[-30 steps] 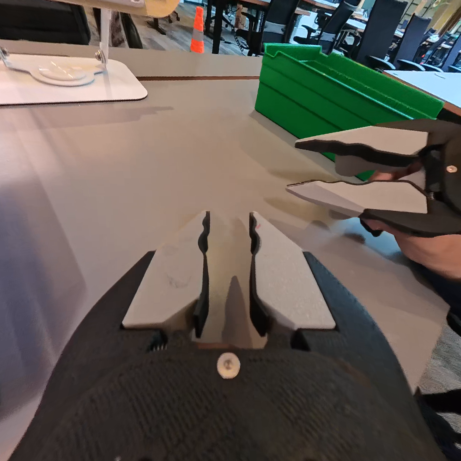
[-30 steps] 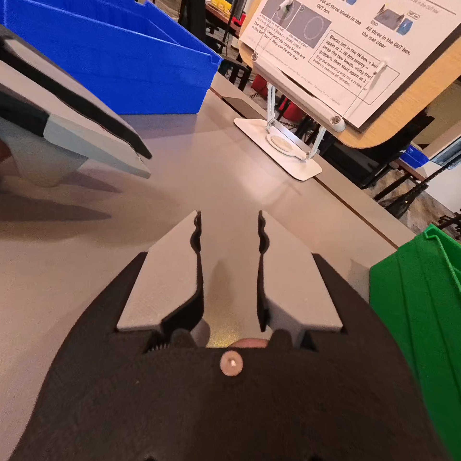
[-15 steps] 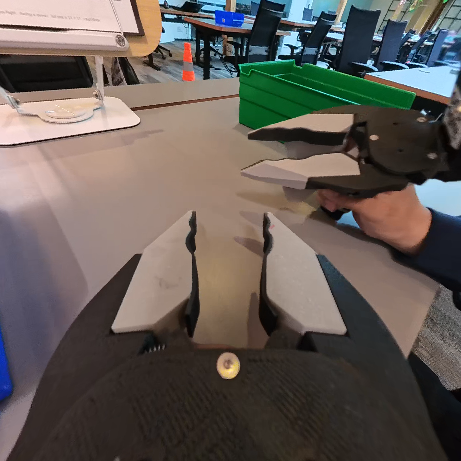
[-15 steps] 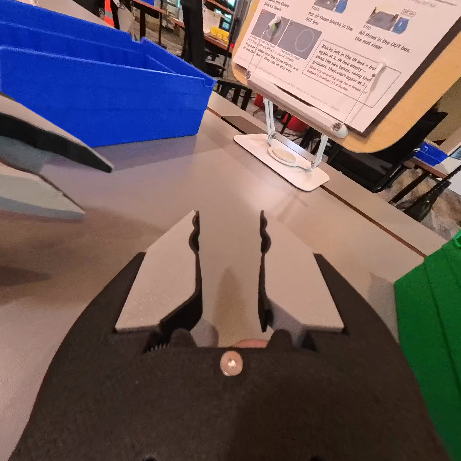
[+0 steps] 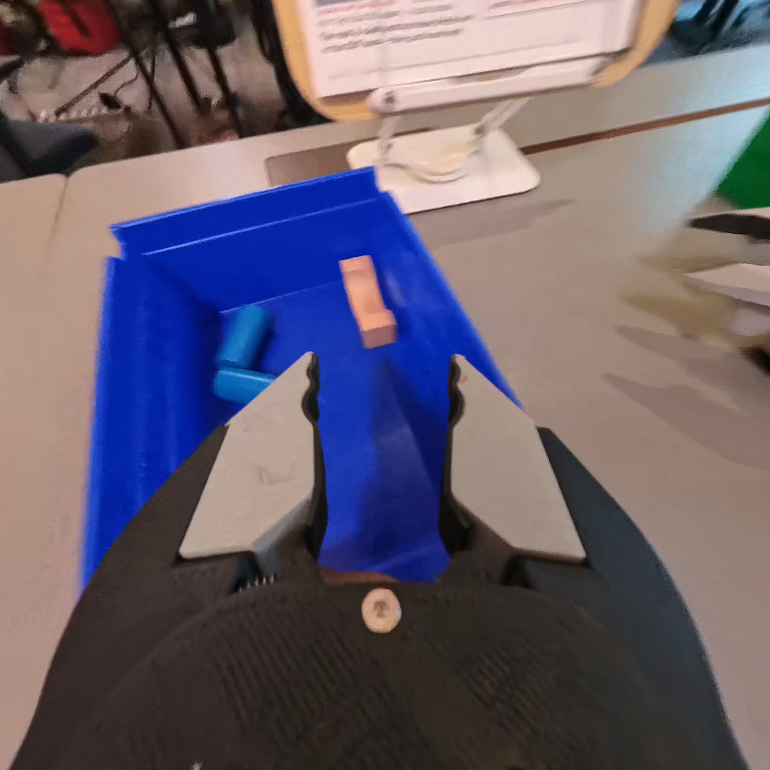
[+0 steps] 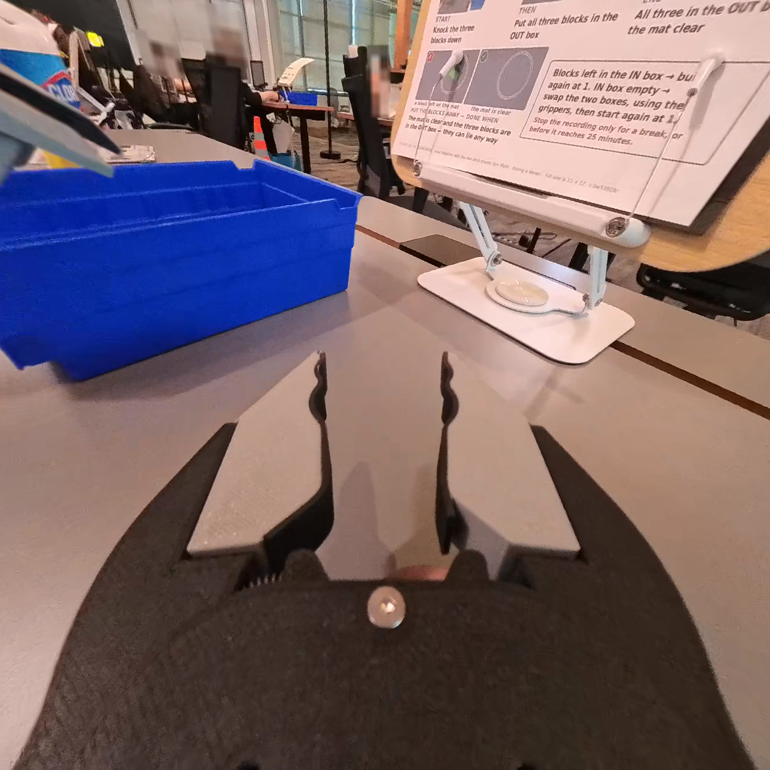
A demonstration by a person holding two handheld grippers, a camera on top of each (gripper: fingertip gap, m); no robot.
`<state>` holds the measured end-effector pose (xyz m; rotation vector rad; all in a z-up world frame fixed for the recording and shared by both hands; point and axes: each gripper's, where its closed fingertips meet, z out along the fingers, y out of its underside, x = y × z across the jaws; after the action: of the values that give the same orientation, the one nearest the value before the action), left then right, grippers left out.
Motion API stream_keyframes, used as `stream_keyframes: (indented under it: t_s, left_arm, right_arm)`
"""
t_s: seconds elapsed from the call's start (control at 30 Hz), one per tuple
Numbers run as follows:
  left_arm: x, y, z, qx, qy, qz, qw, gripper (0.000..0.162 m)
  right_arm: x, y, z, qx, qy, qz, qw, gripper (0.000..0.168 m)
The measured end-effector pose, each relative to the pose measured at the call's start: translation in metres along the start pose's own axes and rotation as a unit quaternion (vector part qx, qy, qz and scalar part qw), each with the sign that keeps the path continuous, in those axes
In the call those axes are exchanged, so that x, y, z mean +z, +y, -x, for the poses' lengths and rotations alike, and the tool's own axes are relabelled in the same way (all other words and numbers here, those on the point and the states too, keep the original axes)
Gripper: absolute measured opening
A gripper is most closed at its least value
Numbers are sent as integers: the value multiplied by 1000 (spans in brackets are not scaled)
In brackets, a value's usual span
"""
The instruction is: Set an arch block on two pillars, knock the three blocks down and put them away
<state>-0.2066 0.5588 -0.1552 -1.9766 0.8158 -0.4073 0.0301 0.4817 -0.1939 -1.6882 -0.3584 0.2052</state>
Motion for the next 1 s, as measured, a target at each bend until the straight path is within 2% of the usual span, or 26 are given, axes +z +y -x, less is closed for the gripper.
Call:
stream_keyframes:
  t_s: [0.07,0.17,0.3,0.43,0.5,0.53,0.63,0.67,0.77,0.83,0.93,1.0]
  left_arm:
    - [29,-4,37,9,-38,53,998,59]
    - [78,11,79,14,-69,159,985,59]
    - [122,38,101,14,-71,272,960,59]
    - [140,61,109,38,-80,357,930,60]
    - [145,60,113,30,-80,364,927,55]
    - [146,62,112,25,-74,375,924,58]
    - [144,66,99,-10,-20,392,920,33]
    - [142,68,97,-18,-10,397,917,31]
    - [135,71,96,25,-2,405,914,31]
    - [132,69,103,78,-33,393,916,31]
    - [128,48,101,117,-59,317,939,31]
    - [119,22,83,111,-37,231,966,30]
  right_arm:
    - [6,1,-4,4,1,6,1000,53]
    - [8,1,-5,15,-4,7,1000,53]
    - [7,0,-6,23,-7,1,1000,52]
    - [7,1,-4,21,-15,4,1000,52]
    - [8,2,-3,21,-19,7,1000,52]
    - [8,2,-2,21,-21,8,1000,51]
    - [8,3,-1,22,-26,11,999,50]
    - [8,3,-1,23,-26,10,999,50]
    - [8,3,-2,25,-26,9,999,50]
    - [8,3,-1,25,-27,10,999,49]
    - [7,3,1,20,-34,9,999,49]
    - [7,2,8,14,-53,12,998,49]
